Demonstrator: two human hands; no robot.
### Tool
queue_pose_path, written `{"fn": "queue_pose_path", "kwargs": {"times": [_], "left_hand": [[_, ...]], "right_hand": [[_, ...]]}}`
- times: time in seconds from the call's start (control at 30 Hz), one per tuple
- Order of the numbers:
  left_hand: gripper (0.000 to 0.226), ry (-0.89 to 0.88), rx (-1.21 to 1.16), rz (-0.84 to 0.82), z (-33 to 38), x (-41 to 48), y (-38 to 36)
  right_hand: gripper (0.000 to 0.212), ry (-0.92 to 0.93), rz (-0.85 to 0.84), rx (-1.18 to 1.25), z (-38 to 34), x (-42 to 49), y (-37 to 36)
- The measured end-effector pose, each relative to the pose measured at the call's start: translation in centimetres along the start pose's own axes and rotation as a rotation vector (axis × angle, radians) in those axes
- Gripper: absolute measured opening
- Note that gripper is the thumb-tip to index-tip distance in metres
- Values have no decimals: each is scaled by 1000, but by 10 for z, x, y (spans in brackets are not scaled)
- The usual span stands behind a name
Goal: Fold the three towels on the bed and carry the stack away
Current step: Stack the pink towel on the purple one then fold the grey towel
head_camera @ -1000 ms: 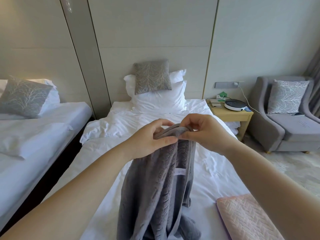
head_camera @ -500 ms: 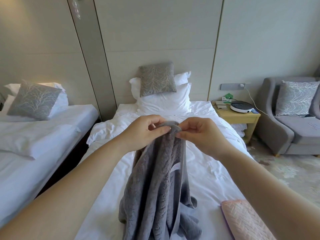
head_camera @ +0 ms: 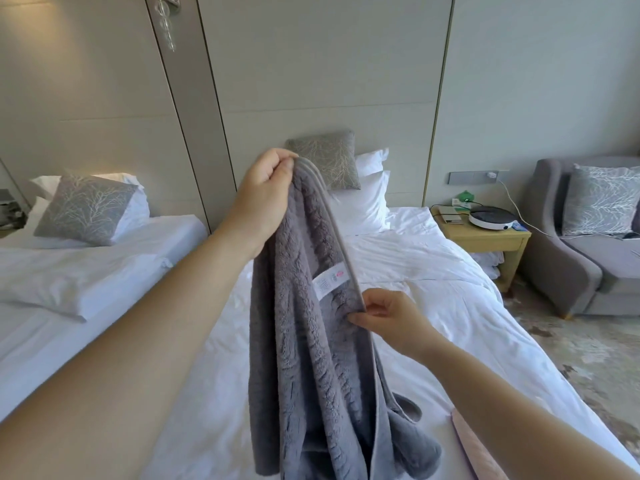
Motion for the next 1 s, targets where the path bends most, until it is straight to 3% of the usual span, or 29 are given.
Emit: {"fn": "queue_pose_path", "kwargs": {"times": [0.1, 0.23, 0.3, 0.4, 0.5, 0.63, 0.8, 1.0], "left_hand": [[17, 53, 125, 50, -13, 0, 25], [43, 225, 237, -23, -40, -19, 39], [50, 253, 155, -210, -42, -30, 22], [64, 243, 220, -595, -39, -39, -18], [39, 200, 280, -745, -39, -38, -38], [9, 146, 307, -649, -37, -28, -31], [30, 4, 247, -358, -28, -14, -25], [25, -56, 238, -98, -27, 2, 2]], "right_hand": [[18, -5, 96, 99, -6, -2, 19], [13, 83, 92, 149, -41, -2, 44], [9, 84, 32, 43, -59, 2, 44], [4, 108, -13, -81, -78, 10, 37], [9, 159, -16, -104, -87, 8, 37], [21, 122, -1, -106, -71, -1, 42], [10, -15, -27, -178, -31, -12, 36], [14, -178, -112, -378, 10, -21, 33]]}}
Point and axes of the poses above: each hand's wrist, its own x-axis towards the middle knuckle, its own y-axis out of the back of the hand, z = x × y, the point moved 2 cm from there along x, towards the middle knuckle, and after that the axes turned 13 degrees about -z, right-handed, at the moved point
